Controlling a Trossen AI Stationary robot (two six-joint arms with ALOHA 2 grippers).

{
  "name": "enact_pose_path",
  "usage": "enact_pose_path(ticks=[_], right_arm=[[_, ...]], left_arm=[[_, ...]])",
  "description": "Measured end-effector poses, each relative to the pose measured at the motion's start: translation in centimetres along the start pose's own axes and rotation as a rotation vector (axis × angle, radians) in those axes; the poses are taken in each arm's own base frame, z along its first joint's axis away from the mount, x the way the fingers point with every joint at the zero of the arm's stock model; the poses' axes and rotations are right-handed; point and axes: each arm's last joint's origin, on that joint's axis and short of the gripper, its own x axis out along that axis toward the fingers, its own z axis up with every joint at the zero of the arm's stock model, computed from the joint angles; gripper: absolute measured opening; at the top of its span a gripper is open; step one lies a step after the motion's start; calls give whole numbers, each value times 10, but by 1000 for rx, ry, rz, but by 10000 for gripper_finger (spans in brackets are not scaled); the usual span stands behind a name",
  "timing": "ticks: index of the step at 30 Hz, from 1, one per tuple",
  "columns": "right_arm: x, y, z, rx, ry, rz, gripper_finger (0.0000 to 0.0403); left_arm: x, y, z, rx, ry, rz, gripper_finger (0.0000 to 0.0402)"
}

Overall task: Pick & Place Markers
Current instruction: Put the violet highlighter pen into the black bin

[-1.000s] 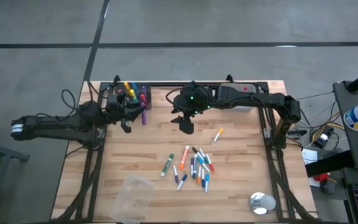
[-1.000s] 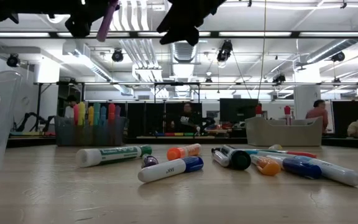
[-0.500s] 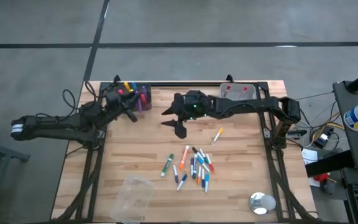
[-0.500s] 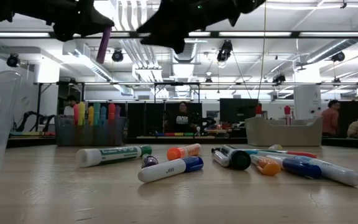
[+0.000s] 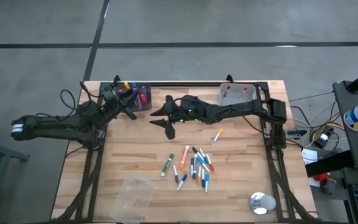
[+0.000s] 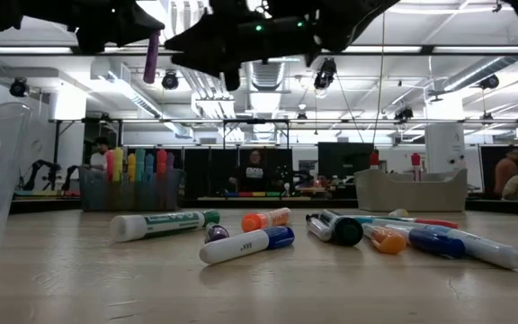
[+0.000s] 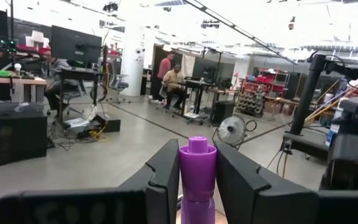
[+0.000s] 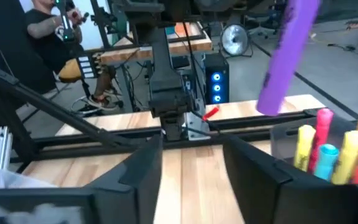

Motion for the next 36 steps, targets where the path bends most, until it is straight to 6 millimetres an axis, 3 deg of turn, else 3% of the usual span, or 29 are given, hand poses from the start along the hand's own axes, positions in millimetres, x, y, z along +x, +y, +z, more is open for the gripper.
enact_pose_path(ticks=[7, 9, 18, 36], right_arm=[[29, -7, -5, 1, -21, 0, 35], [35, -8, -2, 1, -33, 2, 17], [53, -11, 8, 26, -76, 7, 8], [51, -29, 13, 46, -79, -131, 8]], left_arm=[[0, 0, 1, 0, -7, -1, 89], [0, 0, 2, -6, -14, -1, 89], [0, -1, 3, -14, -27, -12, 89], [0, -1, 3, -14, -29, -31, 89]])
